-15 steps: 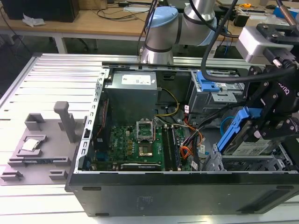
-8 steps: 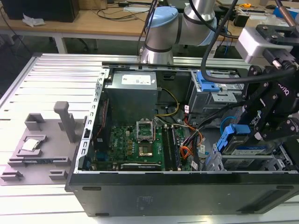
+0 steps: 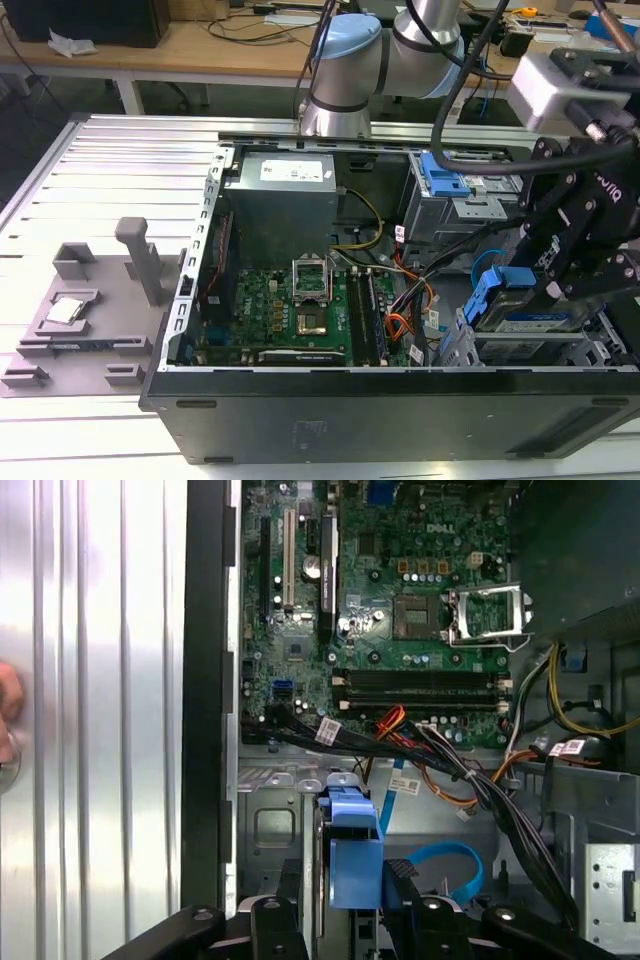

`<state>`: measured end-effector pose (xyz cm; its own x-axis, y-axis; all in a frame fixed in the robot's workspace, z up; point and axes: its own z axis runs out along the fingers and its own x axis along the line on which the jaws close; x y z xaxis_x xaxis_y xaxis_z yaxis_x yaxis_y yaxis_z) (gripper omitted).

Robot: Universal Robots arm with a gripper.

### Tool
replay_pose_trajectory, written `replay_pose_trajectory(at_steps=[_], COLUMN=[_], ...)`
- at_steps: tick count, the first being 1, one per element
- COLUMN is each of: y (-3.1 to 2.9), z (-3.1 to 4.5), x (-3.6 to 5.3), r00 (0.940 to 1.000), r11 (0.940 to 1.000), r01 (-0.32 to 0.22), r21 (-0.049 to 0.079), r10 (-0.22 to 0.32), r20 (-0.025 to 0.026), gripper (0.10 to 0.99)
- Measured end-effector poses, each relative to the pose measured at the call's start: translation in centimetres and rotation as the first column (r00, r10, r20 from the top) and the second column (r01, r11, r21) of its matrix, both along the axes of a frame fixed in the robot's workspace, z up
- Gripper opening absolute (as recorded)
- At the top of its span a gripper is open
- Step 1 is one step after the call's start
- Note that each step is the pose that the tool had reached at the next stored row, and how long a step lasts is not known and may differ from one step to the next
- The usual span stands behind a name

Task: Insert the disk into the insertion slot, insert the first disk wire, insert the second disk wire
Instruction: 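Insert the disk into the insertion slot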

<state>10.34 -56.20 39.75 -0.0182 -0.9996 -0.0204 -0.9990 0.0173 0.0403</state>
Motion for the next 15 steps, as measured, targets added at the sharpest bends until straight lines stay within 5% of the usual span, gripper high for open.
replay_pose_trajectory(at_steps=[4,7,9,15], y=[0.03,0.02,0.02,0.02], z=[0.24,-0.10,-0.32,-1.22], x=[0.00,0.00,0.00,1.61], r00=[1.0000,1.0000,1.0000,1.0000], r11=[0.9999,0.9999,0.9999,0.9999], r01=[0.000,0.000,-0.001,-0.002], r21=[0.013,0.013,0.013,0.013], r10=[0.000,0.000,0.001,0.002], r20=[0.0000,0.0000,0.0001,-0.0074], gripper=[0.424,0.173,0.114,0.106])
